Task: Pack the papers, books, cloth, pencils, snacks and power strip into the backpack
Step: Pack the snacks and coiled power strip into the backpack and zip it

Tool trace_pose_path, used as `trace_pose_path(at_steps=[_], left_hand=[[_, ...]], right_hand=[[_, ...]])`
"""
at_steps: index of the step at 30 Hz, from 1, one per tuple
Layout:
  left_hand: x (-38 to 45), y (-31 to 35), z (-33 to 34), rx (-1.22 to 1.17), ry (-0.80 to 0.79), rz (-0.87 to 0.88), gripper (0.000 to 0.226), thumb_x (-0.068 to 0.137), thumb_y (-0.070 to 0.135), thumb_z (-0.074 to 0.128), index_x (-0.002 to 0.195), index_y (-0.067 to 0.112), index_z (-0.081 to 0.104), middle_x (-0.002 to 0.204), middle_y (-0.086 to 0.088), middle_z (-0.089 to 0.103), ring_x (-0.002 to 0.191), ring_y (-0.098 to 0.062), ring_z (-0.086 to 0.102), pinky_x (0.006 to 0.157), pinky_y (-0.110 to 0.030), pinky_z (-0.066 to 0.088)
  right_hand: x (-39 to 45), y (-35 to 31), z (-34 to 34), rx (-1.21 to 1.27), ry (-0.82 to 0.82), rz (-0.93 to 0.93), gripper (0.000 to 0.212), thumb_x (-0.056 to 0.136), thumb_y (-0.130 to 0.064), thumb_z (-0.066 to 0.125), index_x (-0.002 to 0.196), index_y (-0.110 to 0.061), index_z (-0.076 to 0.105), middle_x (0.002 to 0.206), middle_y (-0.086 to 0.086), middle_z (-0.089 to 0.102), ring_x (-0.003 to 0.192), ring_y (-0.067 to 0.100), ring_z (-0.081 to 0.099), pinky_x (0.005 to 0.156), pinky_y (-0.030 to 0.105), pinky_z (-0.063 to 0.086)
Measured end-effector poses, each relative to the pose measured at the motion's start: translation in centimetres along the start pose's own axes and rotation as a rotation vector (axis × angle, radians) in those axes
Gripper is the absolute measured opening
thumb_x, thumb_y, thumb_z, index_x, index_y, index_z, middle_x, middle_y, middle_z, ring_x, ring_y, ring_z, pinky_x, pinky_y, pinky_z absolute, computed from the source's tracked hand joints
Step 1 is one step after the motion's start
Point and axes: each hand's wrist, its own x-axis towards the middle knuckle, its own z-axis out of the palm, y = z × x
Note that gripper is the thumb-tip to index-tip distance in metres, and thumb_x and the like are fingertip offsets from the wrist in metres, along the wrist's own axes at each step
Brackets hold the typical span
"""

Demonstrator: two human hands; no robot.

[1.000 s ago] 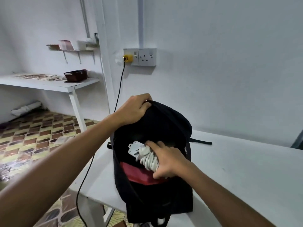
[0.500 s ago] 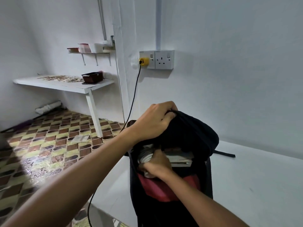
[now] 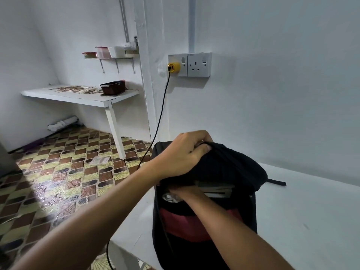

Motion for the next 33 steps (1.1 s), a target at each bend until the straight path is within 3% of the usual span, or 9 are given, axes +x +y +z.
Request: trace_pose_path(at_steps=[2, 5, 9, 13, 17, 20, 23, 27, 33], left_hand=[[-0.8, -0.5, 0.2, -0.032, -0.019, -0.007, 0.010, 0.095, 0.011, 0.052, 0.090, 0.012, 0.061, 0.074, -0.007, 0.063, 0.068, -0.016, 0.054, 0.063, -0.017, 0.038], [-2.0, -1.3, 0.4, -0.078, -0.088, -0.019, 0.010, 0.095, 0.009, 0.053, 0.088, 0.011, 0.060, 0.064, -0.001, 0.054, 0.058, -0.010, 0.043, 0.058, -0.019, 0.035], [-3.6, -2.8, 1.0, -0.124, -0.324, -0.080, 0.010, 0.095, 0.014, 0.055, 0.087, 0.014, 0.061, 0.067, -0.004, 0.054, 0.060, -0.014, 0.046, 0.061, -0.023, 0.038], [-5.5, -4.7, 3.1, -0.027, -0.649, -0.124, 0.005, 0.088, 0.015, 0.060, 0.088, 0.013, 0.064, 0.079, 0.000, 0.062, 0.071, -0.013, 0.057, 0.070, -0.027, 0.047], [-7.3, -4.9, 6.4, 0.337, -0.884, -0.114, 0.024, 0.085, 0.026, 0.063, 0.107, 0.016, 0.067, 0.101, 0.004, 0.067, 0.090, -0.013, 0.059, 0.080, -0.024, 0.042], [-7.9, -3.6, 8.0, 0.401, -0.954, -0.079, 0.021, 0.086, 0.028, 0.063, 0.104, 0.019, 0.070, 0.103, 0.004, 0.070, 0.094, -0.013, 0.060, 0.080, -0.025, 0.042], [-7.6, -3.2, 8.3, 0.422, -0.699, -0.105, 0.014, 0.084, 0.032, 0.063, 0.090, 0.019, 0.065, 0.088, 0.008, 0.063, 0.087, -0.013, 0.055, 0.074, -0.026, 0.042], [-7.0, -3.8, 10.9, 0.837, -0.268, 0.040, 0.030, 0.068, 0.033, 0.069, 0.095, 0.024, 0.059, 0.096, 0.000, 0.051, 0.094, -0.023, 0.047, 0.071, -0.036, 0.039], [-7.1, -6.7, 12.1, 1.015, -0.031, 0.104, 0.028, 0.060, 0.018, 0.078, 0.081, 0.014, 0.060, 0.089, -0.010, 0.052, 0.079, -0.030, 0.048, 0.062, -0.039, 0.035]], right_hand=[[-1.5, -0.5, -0.2, 0.099, 0.001, 0.056, 0.062, 0.101, -0.046, 0.031, 0.153, -0.021, 0.010, 0.160, 0.004, 0.008, 0.146, 0.025, 0.011, 0.116, 0.035, 0.012], [-5.9, -2.0, -0.8, 0.083, -0.043, 0.025, 0.051, 0.100, -0.039, 0.036, 0.146, -0.017, 0.033, 0.153, 0.012, 0.031, 0.138, 0.032, 0.032, 0.112, 0.043, 0.028], [-13.2, -2.9, -3.6, 0.147, -0.317, -0.293, 0.051, 0.094, -0.044, 0.052, 0.140, -0.022, 0.046, 0.144, 0.003, 0.046, 0.129, 0.018, 0.043, 0.103, 0.025, 0.034], [-17.6, -0.8, -8.0, 0.781, -0.525, -0.500, 0.034, 0.097, -0.011, 0.052, 0.129, -0.002, 0.055, 0.128, 0.018, 0.060, 0.115, 0.026, 0.059, 0.098, 0.036, 0.048], [-16.5, 4.4, -7.5, 1.121, 0.056, -0.235, 0.016, 0.094, -0.002, 0.051, 0.099, -0.005, 0.066, 0.094, 0.019, 0.071, 0.075, 0.029, 0.071, 0.057, 0.027, 0.055], [-14.3, 9.6, -4.1, 0.728, 0.442, 0.151, 0.024, 0.087, 0.003, 0.052, 0.093, -0.015, 0.067, 0.092, 0.008, 0.071, 0.079, 0.018, 0.069, 0.063, 0.025, 0.053], [-13.8, 12.7, 0.4, 0.380, 0.270, 0.295, 0.038, 0.078, -0.003, 0.056, 0.110, -0.020, 0.066, 0.110, 0.002, 0.066, 0.102, 0.020, 0.063, 0.088, 0.032, 0.051], [-14.1, 12.8, 4.2, 0.261, 0.301, 0.349, 0.019, 0.084, -0.019, 0.061, 0.102, -0.013, 0.061, 0.099, 0.006, 0.066, 0.096, 0.027, 0.060, 0.073, 0.032, 0.048], [-15.5, 12.8, 4.2, 0.566, 0.437, 0.356, 0.015, 0.085, -0.019, 0.066, 0.073, -0.013, 0.059, 0.066, 0.000, 0.059, 0.064, 0.017, 0.055, 0.059, 0.028, 0.043]])
